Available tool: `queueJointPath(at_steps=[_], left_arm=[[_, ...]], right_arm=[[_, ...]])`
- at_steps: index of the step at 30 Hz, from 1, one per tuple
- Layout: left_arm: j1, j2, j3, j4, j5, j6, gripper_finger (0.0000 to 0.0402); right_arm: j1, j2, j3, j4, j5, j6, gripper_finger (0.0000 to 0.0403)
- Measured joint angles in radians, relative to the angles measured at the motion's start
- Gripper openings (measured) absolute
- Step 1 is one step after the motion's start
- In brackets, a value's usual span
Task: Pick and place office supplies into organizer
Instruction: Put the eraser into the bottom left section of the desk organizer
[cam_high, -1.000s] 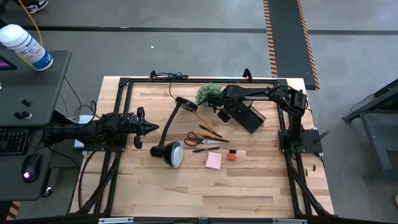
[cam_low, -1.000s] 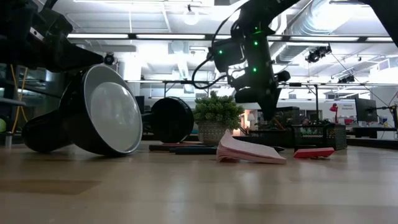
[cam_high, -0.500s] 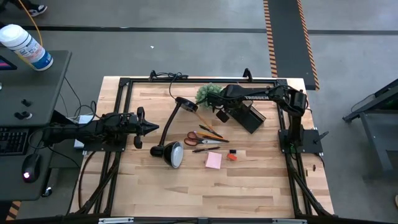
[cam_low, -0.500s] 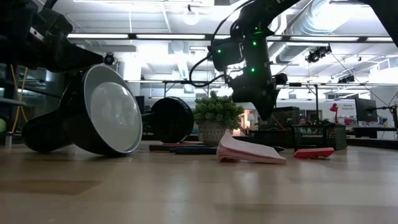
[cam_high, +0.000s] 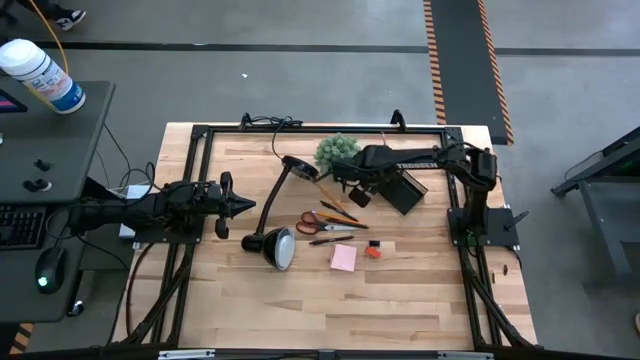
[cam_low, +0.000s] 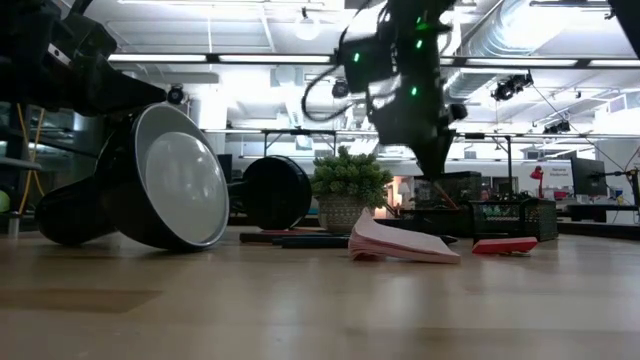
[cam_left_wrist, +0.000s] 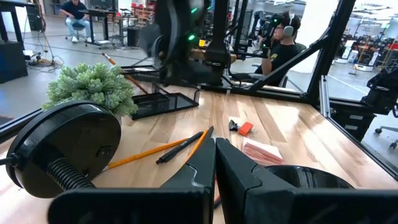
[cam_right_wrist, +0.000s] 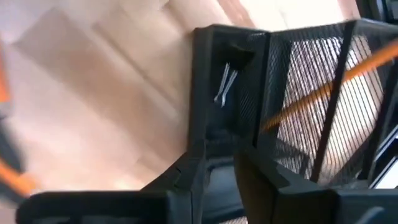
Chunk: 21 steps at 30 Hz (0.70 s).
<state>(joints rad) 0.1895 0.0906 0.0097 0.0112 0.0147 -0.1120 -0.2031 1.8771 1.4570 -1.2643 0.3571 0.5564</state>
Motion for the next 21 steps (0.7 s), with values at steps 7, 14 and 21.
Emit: queueJointPath(at_steps=[7,14,21], left_arm=[[0.000,0.000,0.000,0.000,0.000,0.000,0.0001],[0.000,0.000,0.000,0.000,0.000,0.001,0.0001],[0.000,0.000,0.000,0.000,0.000,0.002,0.0001]], right_arm=[[0.160,-0.093,0.002,-0.013,-0.052,0.096,0.0074],[0.320,-0.093,0.002,-0.017,-0.052,0.236,0.0074],[0.447,-0.092,0.002,-0.027,-0.039,0.499,0.0074]])
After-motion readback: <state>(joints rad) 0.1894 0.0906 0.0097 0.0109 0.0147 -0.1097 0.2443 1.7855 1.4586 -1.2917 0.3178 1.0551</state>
